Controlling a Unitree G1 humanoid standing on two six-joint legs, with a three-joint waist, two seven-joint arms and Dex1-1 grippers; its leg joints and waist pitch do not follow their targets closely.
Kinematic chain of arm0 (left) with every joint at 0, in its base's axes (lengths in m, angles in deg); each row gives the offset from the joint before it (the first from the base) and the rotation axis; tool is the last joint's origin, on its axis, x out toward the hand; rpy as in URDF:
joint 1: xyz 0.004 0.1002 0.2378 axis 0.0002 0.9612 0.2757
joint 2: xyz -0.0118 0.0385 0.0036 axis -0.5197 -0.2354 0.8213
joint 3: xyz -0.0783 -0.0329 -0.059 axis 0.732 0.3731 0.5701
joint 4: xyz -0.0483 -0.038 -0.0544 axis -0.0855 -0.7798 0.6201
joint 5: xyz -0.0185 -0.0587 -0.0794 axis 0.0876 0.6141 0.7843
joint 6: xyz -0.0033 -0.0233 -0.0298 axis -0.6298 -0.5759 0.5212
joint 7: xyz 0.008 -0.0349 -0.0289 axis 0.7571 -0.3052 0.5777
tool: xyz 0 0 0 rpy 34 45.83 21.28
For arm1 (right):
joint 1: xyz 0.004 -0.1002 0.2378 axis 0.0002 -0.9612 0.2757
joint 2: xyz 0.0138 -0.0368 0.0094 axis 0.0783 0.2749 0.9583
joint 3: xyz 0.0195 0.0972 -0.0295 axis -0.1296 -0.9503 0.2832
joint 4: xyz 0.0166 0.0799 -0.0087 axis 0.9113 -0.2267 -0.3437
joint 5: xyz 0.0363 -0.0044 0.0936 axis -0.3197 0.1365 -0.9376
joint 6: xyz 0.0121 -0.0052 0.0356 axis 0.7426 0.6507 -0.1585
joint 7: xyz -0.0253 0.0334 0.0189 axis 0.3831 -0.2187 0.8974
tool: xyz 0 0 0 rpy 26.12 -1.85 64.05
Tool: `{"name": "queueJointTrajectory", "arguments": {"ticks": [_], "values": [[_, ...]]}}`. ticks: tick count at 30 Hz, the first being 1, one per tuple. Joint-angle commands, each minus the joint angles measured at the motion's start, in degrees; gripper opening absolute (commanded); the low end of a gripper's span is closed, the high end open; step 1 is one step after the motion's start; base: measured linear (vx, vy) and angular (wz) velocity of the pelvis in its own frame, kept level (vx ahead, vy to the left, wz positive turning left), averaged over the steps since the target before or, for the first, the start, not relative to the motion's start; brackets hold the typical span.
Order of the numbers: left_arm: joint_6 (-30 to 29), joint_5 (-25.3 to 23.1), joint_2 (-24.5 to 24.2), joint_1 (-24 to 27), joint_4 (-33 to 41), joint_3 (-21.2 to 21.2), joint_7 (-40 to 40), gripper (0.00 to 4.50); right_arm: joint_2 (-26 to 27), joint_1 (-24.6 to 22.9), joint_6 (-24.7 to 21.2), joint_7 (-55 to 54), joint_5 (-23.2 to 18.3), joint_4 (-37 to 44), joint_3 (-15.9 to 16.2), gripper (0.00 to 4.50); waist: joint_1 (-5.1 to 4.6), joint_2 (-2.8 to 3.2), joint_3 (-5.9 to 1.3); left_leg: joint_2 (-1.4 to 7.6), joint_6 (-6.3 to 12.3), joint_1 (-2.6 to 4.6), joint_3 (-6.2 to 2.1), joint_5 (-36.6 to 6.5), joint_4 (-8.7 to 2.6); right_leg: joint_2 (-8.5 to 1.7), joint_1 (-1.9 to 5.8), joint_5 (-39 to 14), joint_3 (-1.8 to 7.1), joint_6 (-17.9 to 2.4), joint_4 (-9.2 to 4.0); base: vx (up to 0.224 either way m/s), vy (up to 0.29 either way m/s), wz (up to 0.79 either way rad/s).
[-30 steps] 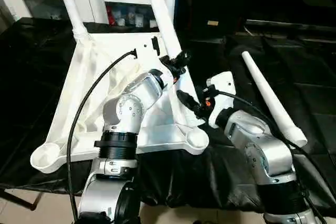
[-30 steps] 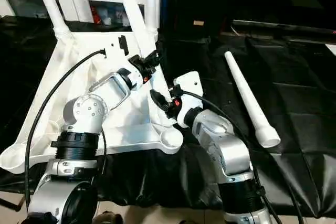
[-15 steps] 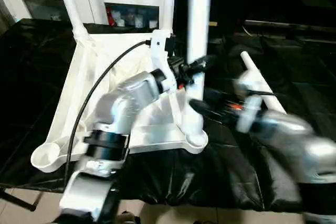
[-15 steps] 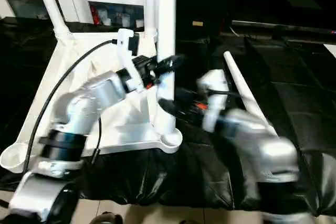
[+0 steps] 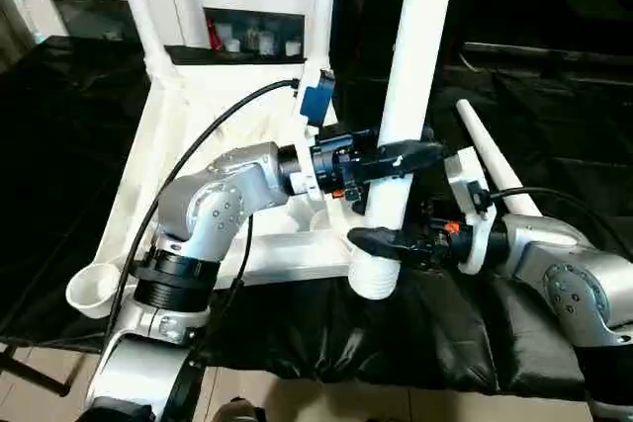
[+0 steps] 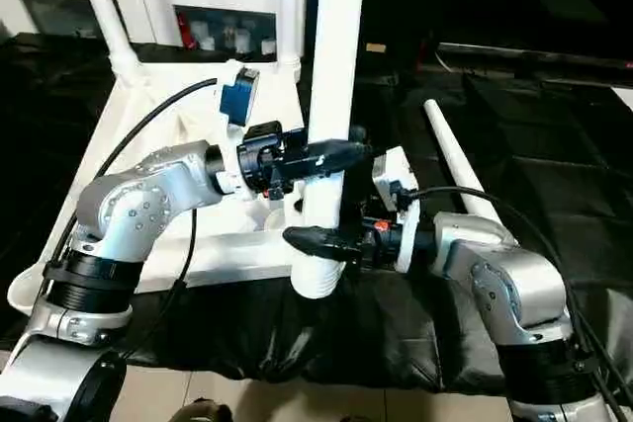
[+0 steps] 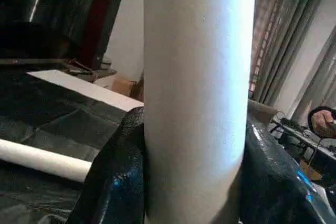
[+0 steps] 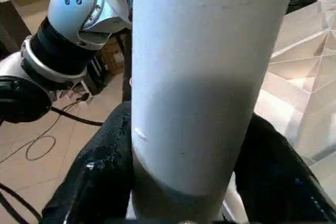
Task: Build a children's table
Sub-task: Pick table leg
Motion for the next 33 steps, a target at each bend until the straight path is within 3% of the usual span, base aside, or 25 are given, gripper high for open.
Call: {"name": "queueJointTrajectory", "arguments": {"ticks": [1,7,9,12,15,17,18,19,21,24,27,28,29,33], "values": [[-0.7,1.9,0.0,-0.1,1.4,-0.3,-1.7,1.86,-1.4,-0.4,0.2,-0.5,0.4,-0.3,-0.1,2.27,0.08,-0.73,-4.39,0.83,-0.57,1.54,-0.38,-14.1,-3.98,-2.06,2.66,-19.6,1.23,-9.1,-4.04,0.0,0.0,0.0],[-0.7,1.6,0.2,-0.2,1.1,0.1,-1.6,1.86,-1.2,-1.1,0.1,-0.2,0.0,0.6,0.1,1.95,0.09,-0.73,-4.46,0.78,-0.38,1.41,-0.38,-13.5,-3.93,-2.01,2.74,-18.6,1.18,-9.3,-3.95,0.0,0.0,0.0],[-1.0,1.8,1.3,-0.8,0.2,1.5,1.0,2.42,-0.6,-1.0,0.8,-1.5,0.6,0.4,0.1,1.9,0.11,-0.63,-4.54,0.79,-0.31,1.41,-0.36,-13.0,-3.84,-1.99,2.75,-17.6,1.19,-9.7,-3.77,0.0,0.0,0.0],[0.0,0.6,2.0,-0.9,0.7,1.8,3.8,2.63,0.8,-0.9,2.3,-4.5,2.0,0.2,-0.1,1.9,0.08,-0.7,-4.55,0.76,-0.59,1.37,-0.35,-12.8,-3.8,-2.0,2.71,-17.1,1.16,-10.1,-3.75,0.0,0.0,0.0],[0.7,-5.3,4.7,-1.4,-0.6,3.1,17.1,2.96,4.6,0.0,3.9,-13.0,4.7,0.2,-0.8,1.9,-0.11,-0.9,-4.52,0.75,-0.87,1.3,-0.37,-12.9,-3.76,-1.91,2.7,-17.3,1.18,-9.3,-3.79,0.0,0.0,0.0],[-1.7,-5.9,7.2,-1.5,-1.8,5.9,25.7,3.1,7.4,0.8,3.6,-18.5,6.8,0.2,-0.2,1.9,-0.2,-0.91,-4.46,0.67,-1.22,1.3,-0.35,-13.0,-3.71,-1.93,2.57,-18.4,1.17,-8.8,-3.87,0.0,0.0,0.0],[-1.8,-6.0,7.3,-1.5,-1.8,6.0,26.0,3.12,7.5,0.8,3.7,-18.7,6.9,0.2,-0.1,1.9,-0.14,-0.9,-4.51,0.63,-1.4,1.3,-0.38,-13.1,-3.71,-1.97,2.65,-19.4,1.11,-8.5,-3.99,0.0,0.0,0.0],[-2.0,-6.8,9.0,-1.2,-1.8,7.3,30.8,3.12,9.3,1.1,4.4,-22.3,9.0,0.2,0.6,1.9,-0.21,-1.71,-4.52,0.57,-1.32,1.24,-0.29,-13.2,-3.69,-1.86,2.66,-20.3,1.08,-7.7,-4.21,0.0,0.0,0.0],[-1.3,-8.1,10.4,-1.1,-1.6,8.0,34.6,3.12,11.1,1.6,4.8,-25.7,10.6,-0.2,0.8,1.9,-0.27,-1.24,-4.5,0.57,-1.55,1.14,-0.45,-13.2,-3.83,-1.9,2.65,-20.8,1.04,-6.9,-4.25,0.0,0.0,0.0],[0.9,-11.0,12.8,-1.0,-1.2,8.2,40.9,3.12,14.1,2.6,5.4,-31.3,13.1,-1.4,1.0,1.9,-0.45,-1.39,-4.45,0.49,-1.8,1.13,-0.58,-14.0,-3.96,-1.81,2.5,-21.6,0.95,-5.4,-4.47,0.0,0.0,0.0],[3.8,-13.9,16.3,-1.0,-1.1,8.7,48.4,3.12,17.9,4.1,5.6,-37.0,15.2,-2.1,1.4,1.9,-0.76,-1.3,-4.53,0.62,-2.21,1.1,-0.68,-14.4,-4.02,-1.66,2.43,-19.9,0.99,-5.2,-4.39,0.0,0.0,0.0],[4.2,-14.3,16.6,-1.1,-1.1,8.6,49.2,2.84,18.3,4.3,5.5,-37.5,15.3,-2.1,1.5,1.9,-0.9,-1.34,-4.55,0.48,-2.08,0.98,-0.74,-14.4,-4.09,-1.65,2.48,-19.9,0.93,-4.9,-4.33,0.0,0.0,0.0],[4.6,-14.6,17.0,-1.1,-1.2,8.5,49.9,2.84,18.8,4.5,5.6,-38.0,15.7,-2.1,1.6,1.9,-0.85,-0.98,-4.5,0.48,-2.18,1.04,-0.8,-14.7,-4.15,-1.65,2.47,-20.1,0.9,-4.7,-4.37,0.0,0.0,0.0],[6.6,-16.4,17.7,-1.2,-1.4,7.5,50.9,2.51,19.8,4.7,5.6,-39.0,16.4,-1.6,2.3,1.9,-0.95,-0.82,-4.59,0.49,-2.14,1.06,-0.75,-13.8,-4.09,-1.5,2.45,-16.6,1.04,-4.7,-4.13,0.0,0.0,0.0]]}}
